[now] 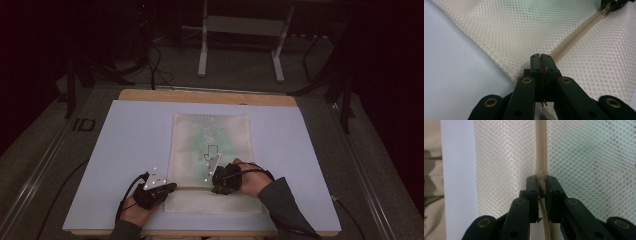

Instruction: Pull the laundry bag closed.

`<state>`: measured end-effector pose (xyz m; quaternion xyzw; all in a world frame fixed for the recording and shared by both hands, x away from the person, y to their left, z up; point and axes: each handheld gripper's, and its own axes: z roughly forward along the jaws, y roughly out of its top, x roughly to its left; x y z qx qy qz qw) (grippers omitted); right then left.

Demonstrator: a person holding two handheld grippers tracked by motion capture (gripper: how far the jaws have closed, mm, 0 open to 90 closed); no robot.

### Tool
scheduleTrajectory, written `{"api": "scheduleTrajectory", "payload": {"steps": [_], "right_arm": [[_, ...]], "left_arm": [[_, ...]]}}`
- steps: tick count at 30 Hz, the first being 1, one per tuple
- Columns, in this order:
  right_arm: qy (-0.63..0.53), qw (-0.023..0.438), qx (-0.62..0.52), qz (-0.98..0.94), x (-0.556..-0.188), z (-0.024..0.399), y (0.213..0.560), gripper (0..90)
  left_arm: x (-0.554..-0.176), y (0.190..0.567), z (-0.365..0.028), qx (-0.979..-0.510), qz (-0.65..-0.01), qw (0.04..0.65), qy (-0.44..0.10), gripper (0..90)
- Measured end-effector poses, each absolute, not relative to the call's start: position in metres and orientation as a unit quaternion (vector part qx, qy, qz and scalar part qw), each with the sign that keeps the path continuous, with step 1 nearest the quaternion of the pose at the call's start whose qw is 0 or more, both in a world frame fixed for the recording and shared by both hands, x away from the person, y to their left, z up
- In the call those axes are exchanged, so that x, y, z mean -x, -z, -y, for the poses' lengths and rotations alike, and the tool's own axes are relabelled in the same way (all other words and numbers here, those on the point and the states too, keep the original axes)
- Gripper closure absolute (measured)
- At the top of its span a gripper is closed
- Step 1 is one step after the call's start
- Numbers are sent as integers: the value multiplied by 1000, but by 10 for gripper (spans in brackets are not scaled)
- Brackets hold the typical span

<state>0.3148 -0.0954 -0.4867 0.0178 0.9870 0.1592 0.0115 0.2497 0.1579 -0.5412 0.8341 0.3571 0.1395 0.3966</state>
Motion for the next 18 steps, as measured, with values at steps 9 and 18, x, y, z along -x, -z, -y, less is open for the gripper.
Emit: {"api": "scheduleTrajectory", "payload": {"steps": [9,18], "right_arm": [[-162,11,-17,-987,-315,100,484,821],[-159,10,-21,-987,-315,104,483,821]], "left_arm": [[-250,541,-158,-834,-357,397,-140,883],[-250,541,-158,-834,-357,397,-139,883]]}}
